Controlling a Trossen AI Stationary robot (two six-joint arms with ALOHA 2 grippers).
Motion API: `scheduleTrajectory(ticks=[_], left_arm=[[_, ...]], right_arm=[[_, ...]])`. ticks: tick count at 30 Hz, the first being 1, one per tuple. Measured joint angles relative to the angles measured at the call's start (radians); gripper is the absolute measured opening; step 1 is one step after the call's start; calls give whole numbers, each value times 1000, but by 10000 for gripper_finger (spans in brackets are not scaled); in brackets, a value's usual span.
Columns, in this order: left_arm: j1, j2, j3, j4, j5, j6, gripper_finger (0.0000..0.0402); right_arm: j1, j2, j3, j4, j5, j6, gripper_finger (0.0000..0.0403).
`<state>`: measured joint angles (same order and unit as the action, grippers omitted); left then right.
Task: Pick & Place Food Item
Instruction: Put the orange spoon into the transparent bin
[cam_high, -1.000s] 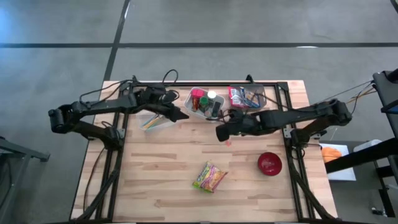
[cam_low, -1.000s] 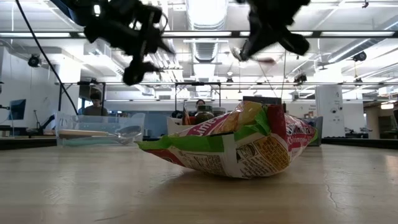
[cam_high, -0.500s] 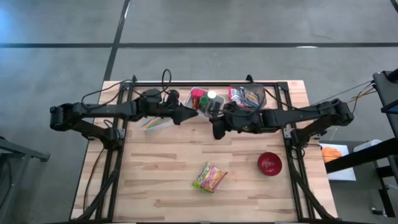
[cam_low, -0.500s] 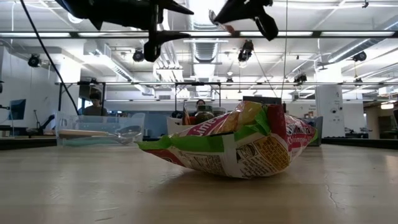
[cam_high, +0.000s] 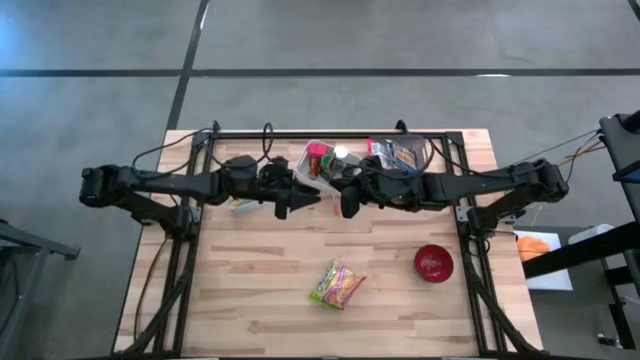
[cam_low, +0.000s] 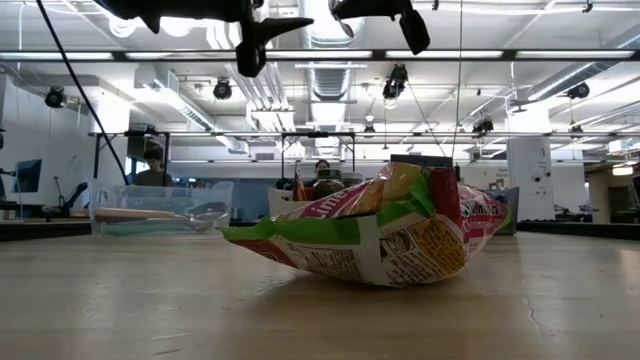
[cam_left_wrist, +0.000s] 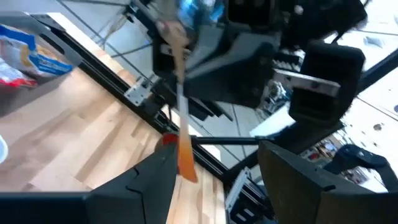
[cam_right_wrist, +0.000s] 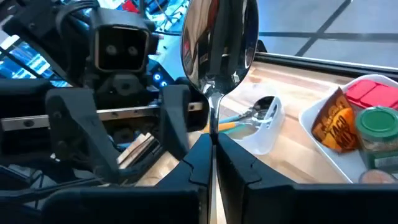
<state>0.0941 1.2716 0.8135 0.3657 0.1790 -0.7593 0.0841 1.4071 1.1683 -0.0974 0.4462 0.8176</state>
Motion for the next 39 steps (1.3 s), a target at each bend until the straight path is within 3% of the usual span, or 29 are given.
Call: scheduleTrajectory(ticks=[12,20,26,35,39], left_arm=[[-8,105,56,1,-23,-57,334],[-8,147,129,4,-23,29,339],[-8,147,131,-6,-27,53,260],[-8,147,130,-29,-26,52,29],[-8,146,131,-25,-23,50,8]], right_arm=[[1,0,2,47,-7,-11,8],[2,0,2,56,-15,-17,8],[5,0,2,70,-27,-35,8],[5,0,2,87,-48,-49,8],[9,0,2,99,-58,-62,8]])
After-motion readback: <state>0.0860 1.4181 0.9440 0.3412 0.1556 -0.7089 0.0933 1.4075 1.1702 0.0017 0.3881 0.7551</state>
